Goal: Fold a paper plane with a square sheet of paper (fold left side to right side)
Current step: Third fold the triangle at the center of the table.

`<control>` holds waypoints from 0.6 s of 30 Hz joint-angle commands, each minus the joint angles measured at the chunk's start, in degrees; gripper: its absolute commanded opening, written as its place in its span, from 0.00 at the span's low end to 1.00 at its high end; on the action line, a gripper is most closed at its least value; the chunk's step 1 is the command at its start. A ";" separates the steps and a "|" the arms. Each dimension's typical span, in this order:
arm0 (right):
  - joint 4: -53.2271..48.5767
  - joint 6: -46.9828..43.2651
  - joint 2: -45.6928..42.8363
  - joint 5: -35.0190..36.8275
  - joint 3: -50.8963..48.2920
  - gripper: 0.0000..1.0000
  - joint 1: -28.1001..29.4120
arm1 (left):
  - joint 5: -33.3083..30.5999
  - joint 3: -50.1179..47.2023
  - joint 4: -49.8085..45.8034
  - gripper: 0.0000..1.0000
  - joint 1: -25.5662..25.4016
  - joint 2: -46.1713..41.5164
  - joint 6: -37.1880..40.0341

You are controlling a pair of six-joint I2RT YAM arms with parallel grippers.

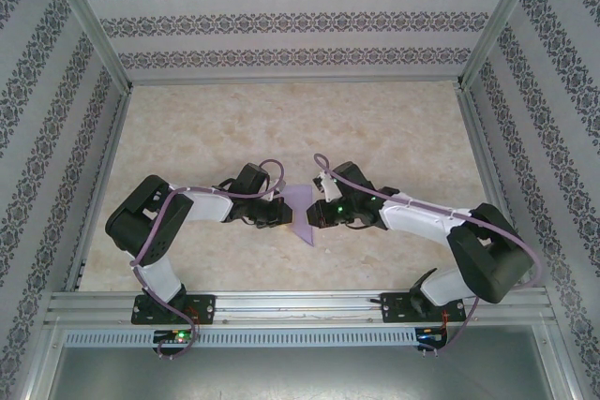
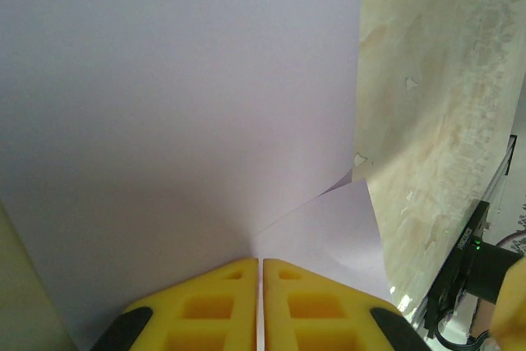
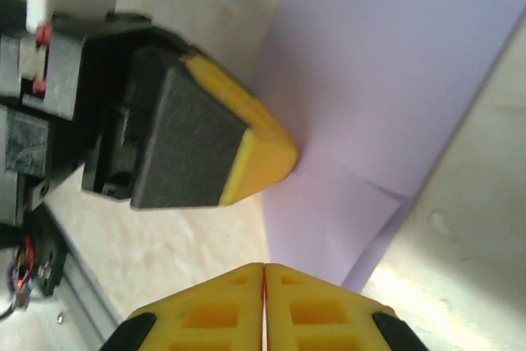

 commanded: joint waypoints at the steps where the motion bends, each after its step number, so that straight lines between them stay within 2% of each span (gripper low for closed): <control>1: 3.76 5.51 1.28 -6.52 -1.65 0.04 1.80 | -4.36 -1.16 -2.15 0.10 -0.66 2.65 1.64; 18: 5.99 7.60 8.40 -5.43 -3.74 0.02 4.06 | -4.46 -0.68 -2.86 0.10 -0.67 3.18 2.07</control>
